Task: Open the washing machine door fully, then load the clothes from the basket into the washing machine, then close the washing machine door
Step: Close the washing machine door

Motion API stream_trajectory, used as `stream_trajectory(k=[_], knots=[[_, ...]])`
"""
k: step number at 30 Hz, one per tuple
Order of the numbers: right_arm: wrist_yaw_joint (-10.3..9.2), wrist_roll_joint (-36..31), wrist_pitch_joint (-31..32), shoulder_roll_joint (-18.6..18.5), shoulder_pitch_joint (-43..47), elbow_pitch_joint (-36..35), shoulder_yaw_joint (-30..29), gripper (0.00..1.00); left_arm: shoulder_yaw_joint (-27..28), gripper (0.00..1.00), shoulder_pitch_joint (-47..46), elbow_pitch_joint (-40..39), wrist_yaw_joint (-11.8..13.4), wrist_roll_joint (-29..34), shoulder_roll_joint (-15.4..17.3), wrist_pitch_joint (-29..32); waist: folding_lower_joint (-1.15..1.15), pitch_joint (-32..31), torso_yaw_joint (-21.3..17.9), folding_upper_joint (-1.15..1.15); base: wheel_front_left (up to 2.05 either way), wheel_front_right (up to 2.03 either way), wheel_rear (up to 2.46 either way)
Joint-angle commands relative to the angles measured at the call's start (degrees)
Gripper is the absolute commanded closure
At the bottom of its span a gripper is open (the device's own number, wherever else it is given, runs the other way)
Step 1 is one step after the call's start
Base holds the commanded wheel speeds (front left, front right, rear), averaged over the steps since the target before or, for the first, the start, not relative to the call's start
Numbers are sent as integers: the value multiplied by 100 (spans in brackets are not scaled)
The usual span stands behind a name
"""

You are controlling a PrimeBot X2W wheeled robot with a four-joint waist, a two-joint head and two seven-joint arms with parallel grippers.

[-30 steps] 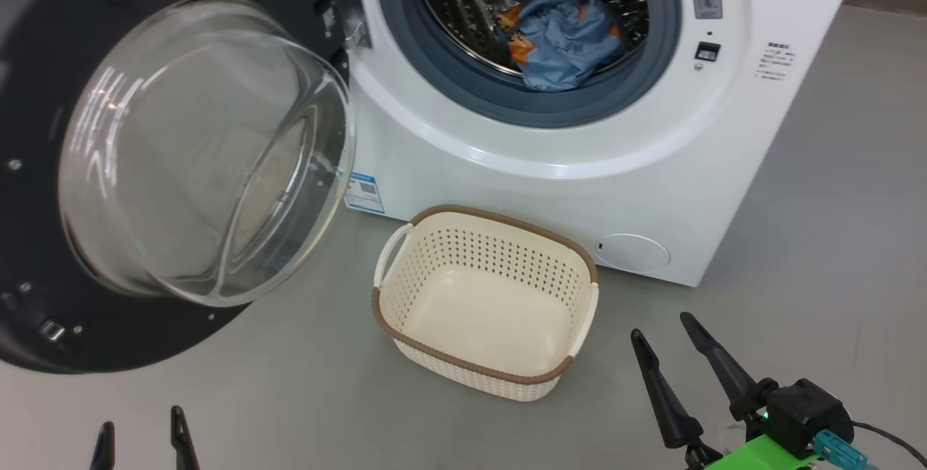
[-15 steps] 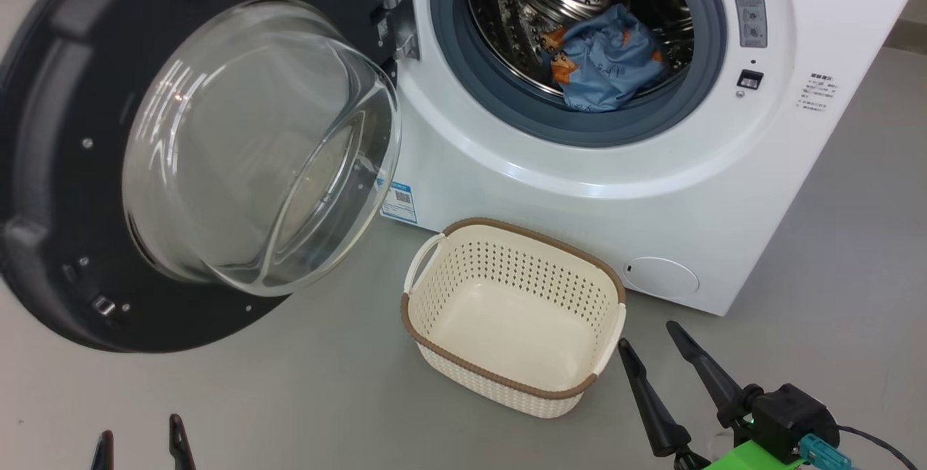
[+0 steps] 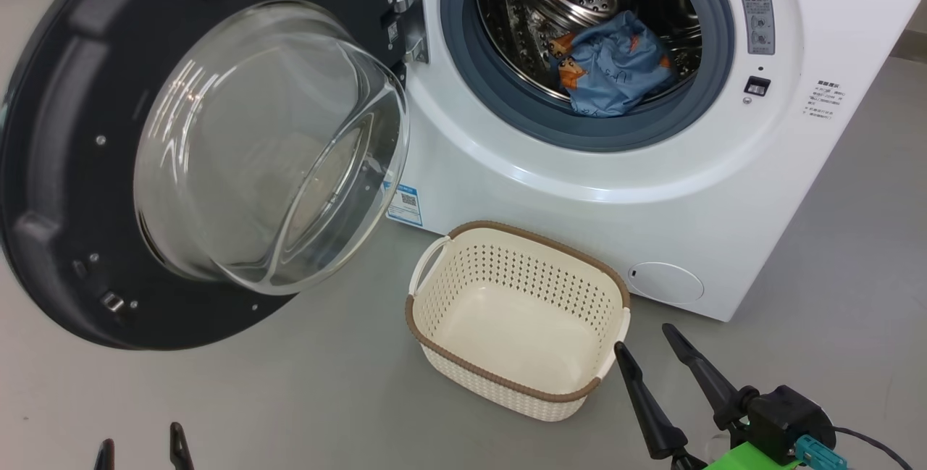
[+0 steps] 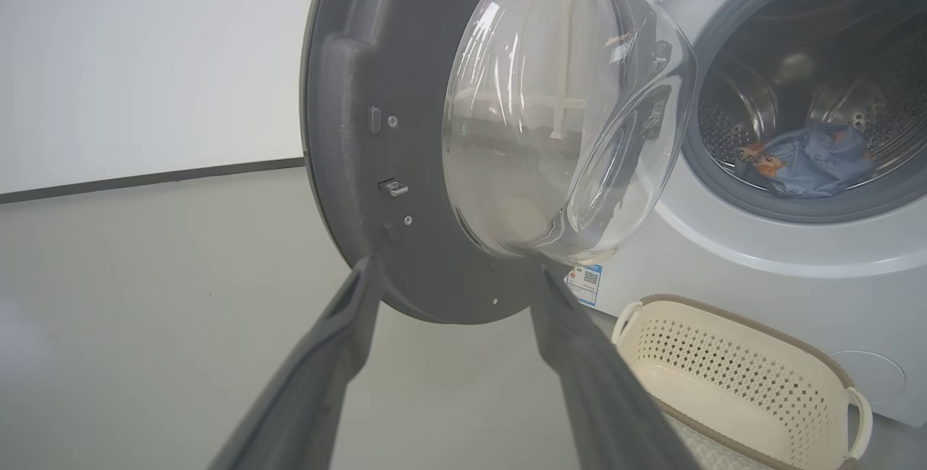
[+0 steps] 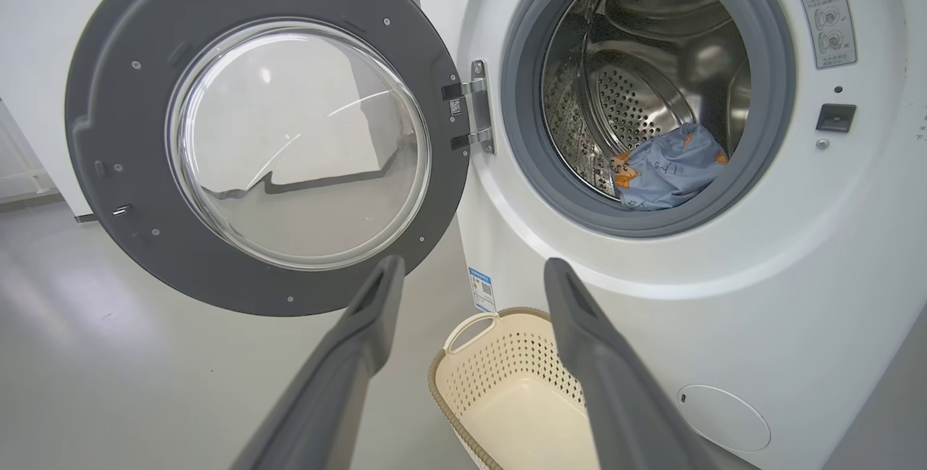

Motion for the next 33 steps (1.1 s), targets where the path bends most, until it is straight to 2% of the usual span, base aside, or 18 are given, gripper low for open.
stream_trajectory(k=[1,19,20,21,22,28,33], knots=[[9,-41,-27,-29,-129,-122,148,0,186,0,-113,-114,4,-64,7,-36,0,6,-5,0,0,0,0],[9,-27,-27,-38,-147,-127,162,0,169,0,-137,-163,95,-106,6,-36,0,65,-88,0,0,0,0],[9,-25,-27,-41,-146,-130,161,0,168,49,-141,-155,99,-125,6,-36,0,71,-94,0,0,0,0],[9,-23,-27,-44,-145,-133,159,0,170,60,-149,-158,100,-127,6,-36,0,77,-100,0,0,0,0],[9,-23,-27,-48,-143,-137,156,0,171,100,-158,-162,102,-136,6,-36,0,84,-105,0,0,0,0],[9,-19,-27,-68,-137,-170,115,0,302,100,-277,-279,102,-386,6,-36,0,135,-105,0,0,0,0],[9,-27,-27,-88,-127,-204,81,0,981,100,-640,-524,-91,-1204,27,-36,0,190,-79,0,0,0,0]])
